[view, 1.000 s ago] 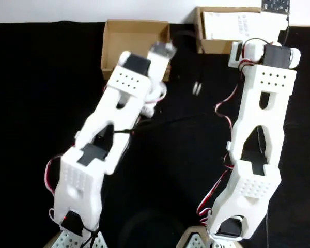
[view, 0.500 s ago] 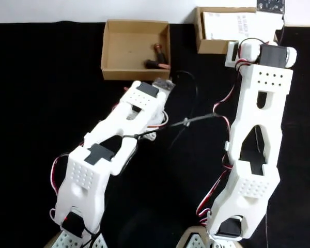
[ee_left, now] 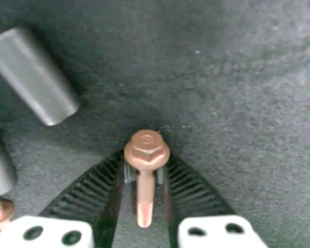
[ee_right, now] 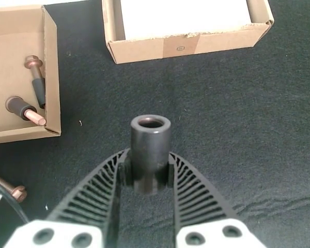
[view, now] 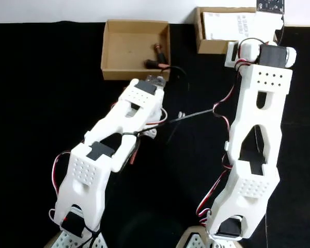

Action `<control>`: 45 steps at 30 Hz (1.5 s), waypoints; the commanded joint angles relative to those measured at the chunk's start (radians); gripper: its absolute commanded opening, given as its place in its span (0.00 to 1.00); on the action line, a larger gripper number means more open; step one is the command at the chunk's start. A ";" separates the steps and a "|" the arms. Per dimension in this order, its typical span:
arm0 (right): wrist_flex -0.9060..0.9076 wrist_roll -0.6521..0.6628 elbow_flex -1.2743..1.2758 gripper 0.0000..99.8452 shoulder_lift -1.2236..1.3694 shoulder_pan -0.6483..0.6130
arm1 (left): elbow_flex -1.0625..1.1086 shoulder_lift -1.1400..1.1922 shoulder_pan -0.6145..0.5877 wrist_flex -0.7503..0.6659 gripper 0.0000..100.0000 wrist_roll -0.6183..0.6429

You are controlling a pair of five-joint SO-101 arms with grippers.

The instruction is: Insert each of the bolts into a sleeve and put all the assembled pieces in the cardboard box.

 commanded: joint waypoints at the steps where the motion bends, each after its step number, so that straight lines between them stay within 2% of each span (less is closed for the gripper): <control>1: -0.005 -0.006 -0.013 0.01 -0.010 -0.002 | -0.015 0.008 0.016 -0.011 0.01 0.006; 8: -0.001 -0.006 -0.015 0.01 -0.021 -0.001 | -0.015 0.004 0.030 -0.103 0.01 0.000; 13: 0.124 -0.006 -0.015 0.01 -0.174 -0.002 | 0.102 -0.202 0.105 -0.204 0.01 -0.003; 16: 0.217 -0.006 -0.005 0.01 -0.275 -0.001 | 0.291 -0.438 0.122 -0.338 0.01 -0.026; 18: 0.295 0.002 -0.002 0.01 -0.326 0.010 | 0.487 -0.624 0.111 -0.485 0.01 -0.084; 22: 0.306 0.061 0.088 0.01 -0.417 0.051 | 0.924 -1.012 0.035 -0.818 0.01 -0.170; 25: 0.306 0.112 0.209 0.01 -0.539 0.051 | 1.139 -1.221 -0.059 -0.979 0.01 -0.176; 29: 0.306 0.160 0.478 0.01 -0.756 -0.041 | 1.221 -1.310 -0.139 -1.025 0.01 -0.176; 33: 0.295 0.166 0.826 0.01 -0.983 -0.243 | 1.218 -1.371 -0.156 -1.023 0.01 -0.176; 37: 0.111 0.120 1.214 0.01 -1.175 -0.381 | 1.202 -1.475 -0.180 -1.022 0.01 -0.176; 42: -0.334 -0.029 1.675 0.01 -1.385 -0.441 | 1.107 -1.606 -0.193 -1.022 0.01 -0.176; 45: -0.607 -0.072 1.925 0.01 -1.492 -0.509 | 1.044 -1.633 -0.196 -1.022 0.01 -0.176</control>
